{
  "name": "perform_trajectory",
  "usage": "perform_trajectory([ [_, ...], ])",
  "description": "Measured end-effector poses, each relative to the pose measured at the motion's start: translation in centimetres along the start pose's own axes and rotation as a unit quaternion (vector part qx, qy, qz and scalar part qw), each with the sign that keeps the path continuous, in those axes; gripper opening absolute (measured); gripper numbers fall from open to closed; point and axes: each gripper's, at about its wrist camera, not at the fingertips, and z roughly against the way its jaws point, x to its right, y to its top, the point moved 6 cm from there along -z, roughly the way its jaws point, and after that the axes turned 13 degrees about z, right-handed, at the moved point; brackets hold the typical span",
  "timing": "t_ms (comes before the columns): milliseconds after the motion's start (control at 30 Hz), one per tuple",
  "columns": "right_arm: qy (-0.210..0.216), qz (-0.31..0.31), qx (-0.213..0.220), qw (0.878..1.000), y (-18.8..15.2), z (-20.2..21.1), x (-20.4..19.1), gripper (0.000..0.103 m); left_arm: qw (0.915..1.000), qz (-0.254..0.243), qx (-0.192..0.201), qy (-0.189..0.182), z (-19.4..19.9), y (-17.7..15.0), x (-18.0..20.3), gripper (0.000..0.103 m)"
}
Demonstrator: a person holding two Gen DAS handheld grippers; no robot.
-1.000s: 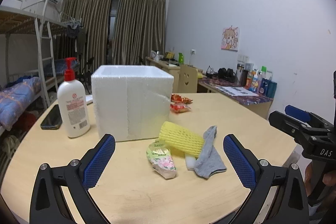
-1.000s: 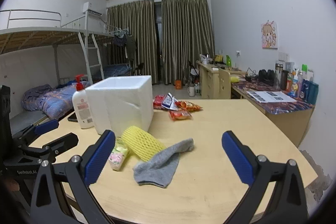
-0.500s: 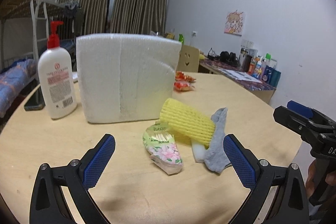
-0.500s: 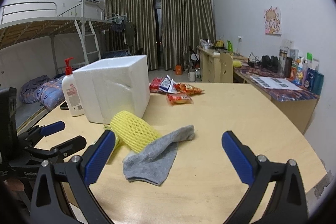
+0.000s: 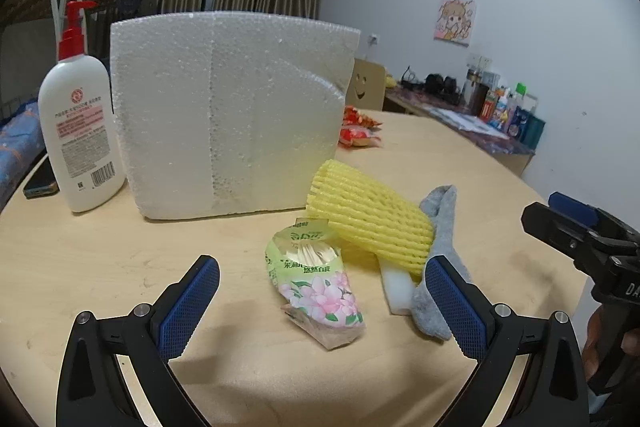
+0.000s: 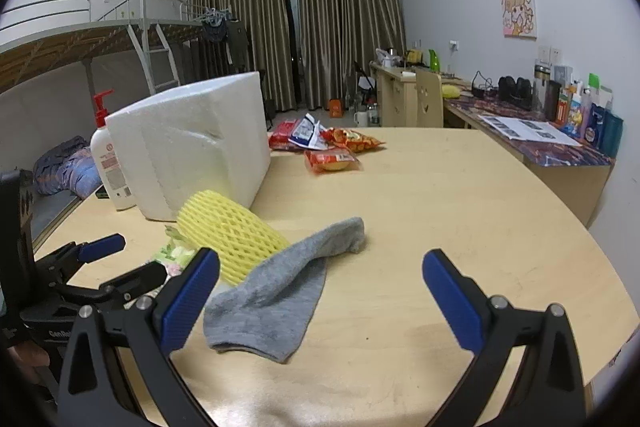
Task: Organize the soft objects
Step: 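Reach the left tool to the floral wet-wipe pack and grasp it, then grasp the grey sock with the right tool while the left tool holds the wipe pack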
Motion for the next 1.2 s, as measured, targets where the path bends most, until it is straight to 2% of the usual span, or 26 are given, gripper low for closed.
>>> perform_trajectory([
  [167,0.005,-0.002,-0.008,1.0,-0.3,-0.8,0.2,0.103,0.9998,-0.002,-0.017,0.011,-1.1,0.0,0.1,0.097],
  [333,0.008,0.002,-0.015,1.0,-0.3,-1.4,0.2,0.103,0.999,0.0,-0.042,0.018,-2.2,-0.3,0.1,0.083],
  [400,0.007,0.004,-0.018,1.0,-0.3,-1.6,0.3,0.103,0.9985,0.004,-0.051,0.02,-2.5,-0.3,-0.2,0.073],
  [567,0.009,0.008,-0.024,1.0,-0.1,-2.3,0.4,0.103,0.9971,0.005,-0.075,0.015,-3.2,-0.9,-0.2,0.069],
  [667,0.009,0.006,-0.025,1.0,0.2,-2.6,0.4,0.103,0.9962,0.006,-0.084,0.023,-3.6,-1.1,-0.3,0.053],
  [767,0.012,0.008,-0.028,1.0,0.1,-3.0,0.3,0.103,0.9952,0.007,-0.096,0.018,-3.9,-1.3,-0.3,0.046],
  [967,0.012,0.001,-0.043,0.999,-0.1,-3.9,0.3,0.103,0.9953,0.004,-0.096,0.009,-3.9,-1.5,-0.1,0.034],
  [1200,0.022,-0.009,-0.065,0.998,-0.5,-5.0,-0.1,0.103,0.9972,0.004,-0.074,-0.009,-2.8,-1.3,0.0,0.032],
])
